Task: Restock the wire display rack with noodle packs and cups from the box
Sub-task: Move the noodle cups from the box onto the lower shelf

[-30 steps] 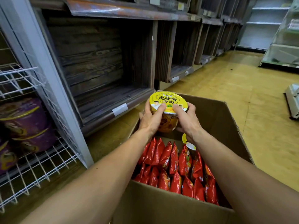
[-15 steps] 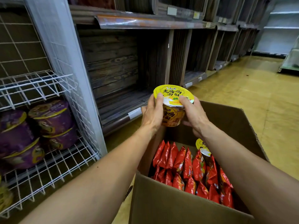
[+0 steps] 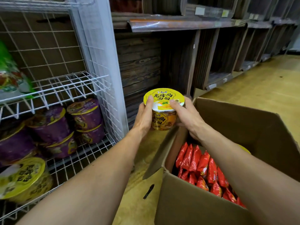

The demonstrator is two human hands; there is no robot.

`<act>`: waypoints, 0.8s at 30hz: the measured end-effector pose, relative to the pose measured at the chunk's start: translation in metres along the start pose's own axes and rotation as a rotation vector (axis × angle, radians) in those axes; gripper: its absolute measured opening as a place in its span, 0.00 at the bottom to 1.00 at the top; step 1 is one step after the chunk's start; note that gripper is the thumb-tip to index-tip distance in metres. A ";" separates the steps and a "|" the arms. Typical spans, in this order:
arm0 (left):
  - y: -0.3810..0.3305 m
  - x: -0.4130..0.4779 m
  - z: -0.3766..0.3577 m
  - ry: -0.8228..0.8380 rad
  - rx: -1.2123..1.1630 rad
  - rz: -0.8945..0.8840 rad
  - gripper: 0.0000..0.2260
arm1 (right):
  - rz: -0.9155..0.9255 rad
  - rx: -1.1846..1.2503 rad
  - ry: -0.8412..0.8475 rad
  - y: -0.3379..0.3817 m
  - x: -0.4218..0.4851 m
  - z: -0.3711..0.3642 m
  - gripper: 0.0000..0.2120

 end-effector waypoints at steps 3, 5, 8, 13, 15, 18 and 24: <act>0.004 -0.009 0.021 0.028 -0.061 0.046 0.35 | -0.008 -0.053 0.030 -0.001 -0.002 -0.014 0.27; 0.012 -0.010 0.032 0.030 -0.091 0.096 0.33 | -0.021 -0.082 0.063 -0.002 -0.004 -0.021 0.28; 0.016 -0.014 0.049 0.006 -0.087 0.143 0.29 | -0.041 -0.092 0.122 -0.004 -0.007 -0.032 0.27; 0.030 -0.020 0.078 -0.023 -0.077 0.175 0.20 | -0.074 -0.104 0.210 -0.013 -0.014 -0.064 0.26; 0.035 -0.024 0.088 -0.038 -0.089 0.189 0.20 | -0.092 -0.105 0.240 -0.016 -0.017 -0.076 0.26; 0.040 -0.030 0.101 -0.059 -0.092 0.209 0.15 | -0.124 -0.129 0.271 -0.021 -0.022 -0.088 0.27; 0.060 -0.038 0.131 -0.053 -0.091 0.284 0.13 | -0.186 -0.138 0.355 -0.033 -0.035 -0.112 0.22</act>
Point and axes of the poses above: each hand's wrist, its own x-axis towards the middle knuckle, its own z-axis out of the back of the hand, y = z × x, the point moved 6 cm from there along x, towards the middle knuckle, and after that the axes turned 5 degrees about x, right-handed, at the moved point
